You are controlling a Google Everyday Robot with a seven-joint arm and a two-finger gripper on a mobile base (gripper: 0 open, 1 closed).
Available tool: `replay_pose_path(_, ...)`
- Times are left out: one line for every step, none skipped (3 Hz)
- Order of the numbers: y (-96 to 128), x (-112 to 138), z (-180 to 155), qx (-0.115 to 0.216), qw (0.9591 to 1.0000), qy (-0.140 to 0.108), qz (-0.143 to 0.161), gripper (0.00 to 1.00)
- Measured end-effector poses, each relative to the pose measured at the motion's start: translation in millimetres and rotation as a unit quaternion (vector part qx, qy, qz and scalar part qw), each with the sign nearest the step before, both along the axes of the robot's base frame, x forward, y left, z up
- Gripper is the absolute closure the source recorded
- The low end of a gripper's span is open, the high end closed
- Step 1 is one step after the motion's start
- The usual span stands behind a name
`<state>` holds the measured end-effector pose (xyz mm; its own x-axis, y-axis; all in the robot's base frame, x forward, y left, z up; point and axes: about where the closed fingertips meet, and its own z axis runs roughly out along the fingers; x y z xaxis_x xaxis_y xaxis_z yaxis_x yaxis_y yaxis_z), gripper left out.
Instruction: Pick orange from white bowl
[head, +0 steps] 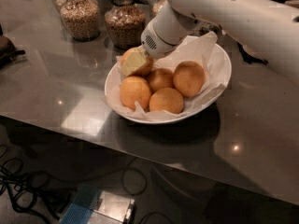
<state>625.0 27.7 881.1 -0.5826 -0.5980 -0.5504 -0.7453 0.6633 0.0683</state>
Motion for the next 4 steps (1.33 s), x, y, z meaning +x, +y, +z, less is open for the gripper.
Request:
replay_pose_path(10, -4, -2, -0.001, 0.9998, 0.007, 0.017, 0.64)
replay_pose_path(9, -5, 3, 0.001, 0.9998, 0.002, 0.021, 0.95)
replay_pose_path(3, -11, 34, 0.022, 0.9973, -0.041, 0.057, 1.0)
replay_pose_path(-12, -22, 83, 0.067, 0.9884, -0.095, 0.098, 1.0)
